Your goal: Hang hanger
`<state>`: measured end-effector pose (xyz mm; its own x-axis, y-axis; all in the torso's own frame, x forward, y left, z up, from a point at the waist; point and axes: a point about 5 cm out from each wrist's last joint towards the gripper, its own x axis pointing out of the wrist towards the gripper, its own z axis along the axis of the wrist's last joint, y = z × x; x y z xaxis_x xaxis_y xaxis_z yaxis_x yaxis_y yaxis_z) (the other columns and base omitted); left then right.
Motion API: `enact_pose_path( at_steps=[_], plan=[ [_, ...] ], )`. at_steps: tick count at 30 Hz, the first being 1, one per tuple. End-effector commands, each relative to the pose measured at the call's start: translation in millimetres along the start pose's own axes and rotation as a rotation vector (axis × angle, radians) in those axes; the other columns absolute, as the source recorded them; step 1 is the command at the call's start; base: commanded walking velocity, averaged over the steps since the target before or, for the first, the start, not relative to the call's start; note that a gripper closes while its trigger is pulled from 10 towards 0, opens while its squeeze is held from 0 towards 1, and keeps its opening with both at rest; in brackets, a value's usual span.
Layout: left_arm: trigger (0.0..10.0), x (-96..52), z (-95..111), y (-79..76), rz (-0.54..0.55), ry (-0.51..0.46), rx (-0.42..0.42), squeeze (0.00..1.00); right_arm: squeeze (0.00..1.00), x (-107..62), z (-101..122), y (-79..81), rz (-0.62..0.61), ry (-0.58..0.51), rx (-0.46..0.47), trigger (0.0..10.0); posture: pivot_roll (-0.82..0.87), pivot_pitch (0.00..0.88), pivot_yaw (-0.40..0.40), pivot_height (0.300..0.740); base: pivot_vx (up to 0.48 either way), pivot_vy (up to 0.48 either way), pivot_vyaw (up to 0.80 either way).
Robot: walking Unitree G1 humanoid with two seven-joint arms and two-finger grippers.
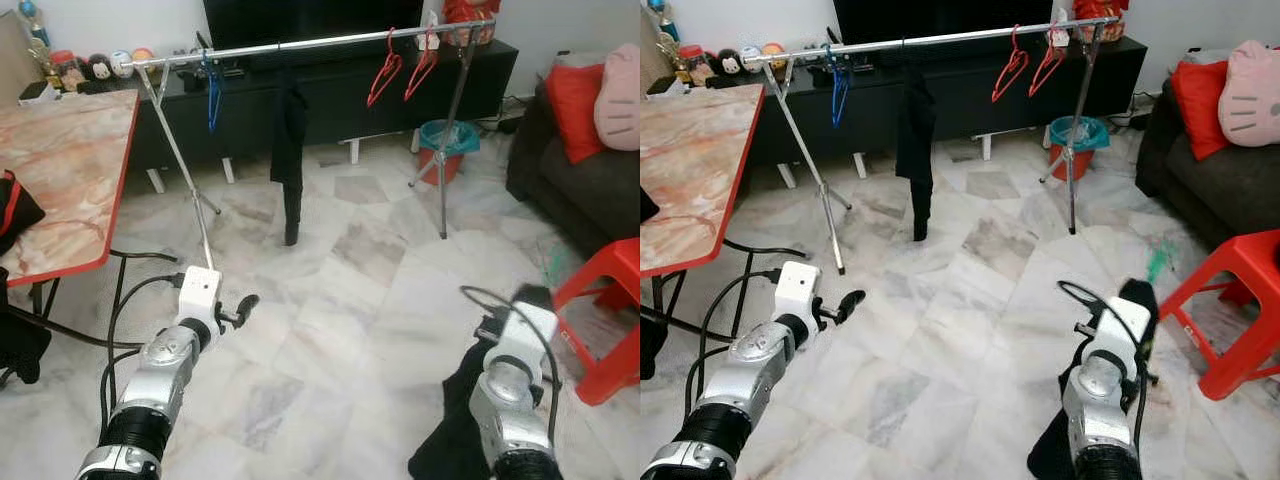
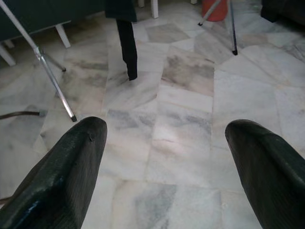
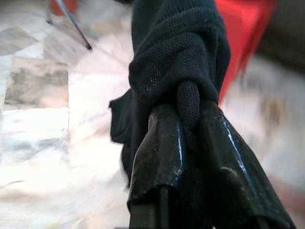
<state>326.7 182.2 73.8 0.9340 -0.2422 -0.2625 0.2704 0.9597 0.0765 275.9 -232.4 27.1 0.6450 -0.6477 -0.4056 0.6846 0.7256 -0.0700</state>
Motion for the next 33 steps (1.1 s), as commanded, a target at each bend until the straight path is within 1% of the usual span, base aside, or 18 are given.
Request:
enact_pose_path(
  at_steps=[1, 2, 4, 7, 11, 15, 16, 17, 18, 20, 23, 25, 26, 27, 28, 29, 30, 33],
  plan=[
    [10.0, 0.6, 2.6, 5.6, 0.0, 0.006, 0.036, 0.0, 0.0, 4.1, -8.6, -1.7, -0.028, 0.133, 0.166, 10.0, -0.18, 0.0, 0.065, 0.74, 0.0, 0.0, 0.0],
    [10.0, 0.7, 2.8, 5.8, -0.001, 0.007, 0.04, 0.0, 0.0, 4.6, -12.4, -2.3, -0.034, 0.168, 0.199, 10.0, -0.18, 0.0, 0.065, 0.74, 0.0, 0.0, 0.0],
    [10.0, 1.8, 3.8, 6.4, -0.004, 0.009, 0.049, 0.0, 0.0, 6.7, -18.0, 10.7, 0.137, 0.222, 0.05, 10.0, -0.18, 0.0, 0.076, 0.74, 0.0, 0.0, 0.0],
    [10.0, 3.3, 5.8, 5.0, -0.025, 0.009, 0.056, 0.0, 0.0, 14.8, -18.5, 4.3, 0.163, 0.226, -0.184, 10.0, -0.19, 0.0, 0.081, 0.74, 0.0, 0.0, 0.0],
    [10.0, 3.5, 3.8, 2.0, -0.049, 0.022, 0.068, 0.0, 0.0, 18.9, -25.9, -4.6, 0.153, 0.34, -0.113, 10.0, -0.2, 0.0, 0.081, 0.74, 0.0, 0.0, 0.0],
    [10.0, 3.0, -0.5, -5.7, -0.106, 0.04, 0.091, 0.0, 0.0, 4.2, -53.3, 9.1, 0.333, 0.503, -0.059, 10.0, -0.2, 0.0, 0.082, 0.74, 0.0, 0.0, 0.0],
    [10.0, 3.0, -1.0, -7.3, -0.12, 0.044, 0.095, 0.0, 0.0, -2.3, -62.6, 13.2, 0.405, 0.518, -0.153, 10.0, -0.2, 0.0, 0.082, 0.74, 0.0, 0.0, 0.0],
    [10.0, 3.1, -1.1, -8.6, -0.132, 0.047, 0.103, 0.0, 0.0, -8.3, -73.3, 14.1, 0.474, 0.513, -0.336, 10.0, -0.2, 0.0, 0.083, 0.74, 0.0, 0.0, 0.0],
    [10.0, 3.2, -1.5, -10.0, -0.149, 0.052, 0.107, 0.0, 0.0, -18.9, -93.9, 9.7, 0.595, 0.505, -0.687, 10.0, -0.2, 0.0, 0.083, 0.74, 0.0, 0.0, 0.0],
    [10.0, 3.2, -1.7, -10.4, -0.158, 0.055, 0.103, 0.0, 0.0, -25.6, -107.3, 3.6, 0.673, 0.507, -0.91, 10.0, -0.2, 0.0, 0.082, 0.74, 0.0, 0.0, 0.0],
    [10.0, 3.1, -2.5, -10.7, -0.168, 0.063, 0.113, 0.0, 0.0, -23.9, -103.9, 6.3, 0.502, 0.626, -0.399, 10.0, -0.19, 0.0, 0.08, 0.74, 0.0, 0.0, 0.0],
    [10.0, 3.1, -2.4, -10.8, -0.171, 0.064, 0.115, 0.0, 0.0, -10.5, -91.8, -4.1, 0.288, 0.632, -0.122, 10.0, -0.19, 0.0, 0.083, 0.74, 0.0, 0.0, 0.0],
    [10.0, 3.1, -2.4, -10.8, -0.171, 0.064, 0.115, 0.0, 0.0, -10.5, -91.8, -4.1, 0.288, 0.632, -0.122, 10.0, -0.19, 0.0, 0.083, 0.74, 0.0, 0.0, 0.0],
    [10.0, 3.1, -2.5, -9.2, -0.158, 0.065, 0.116, 0.0, 0.0, 5.5, -65.1, -2.2, 0.266, 0.496, -0.062, 10.0, -0.19, 0.0, 0.089, 0.74, 0.0, 0.0, 0.0],
    [10.0, 3.1, -2.7, -8.1, -0.154, 0.067, 0.117, 0.0, 0.0, 18.8, -37.8, -1.6, 0.255, 0.348, -0.09, 10.0, -0.2, 0.0, 0.089, 0.74, 0.0, 0.0, 0.0],
    [10.0, 3.1, -2.7, -8.1, -0.154, 0.067, 0.117, 0.0, 0.0, 18.8, -37.8, -1.6, 0.255, 0.348, -0.09, 10.0, -0.2, 0.0, 0.089, 0.74, 0.0, 0.0, 0.0],
    [10.0, 3.0, -2.7, -7.7, -0.155, 0.067, 0.119, 0.0, 0.0, 28.2, -12.4, -0.9, 0.247, 0.209, -0.142, 10.0, -0.2, 0.0, 0.088, 0.74, 0.0, 0.0, 0.0],
    [10.0, 2.7, -1.7, -5.4, -0.139, 0.059, 0.122, 0.0, 0.0, 36.6, 15.2, 0.5, 0.26, 0.111, -0.097, 10.0, -0.2, 0.0, 0.089, 0.74, 0.0, 0.0, 0.0]
  ],
)
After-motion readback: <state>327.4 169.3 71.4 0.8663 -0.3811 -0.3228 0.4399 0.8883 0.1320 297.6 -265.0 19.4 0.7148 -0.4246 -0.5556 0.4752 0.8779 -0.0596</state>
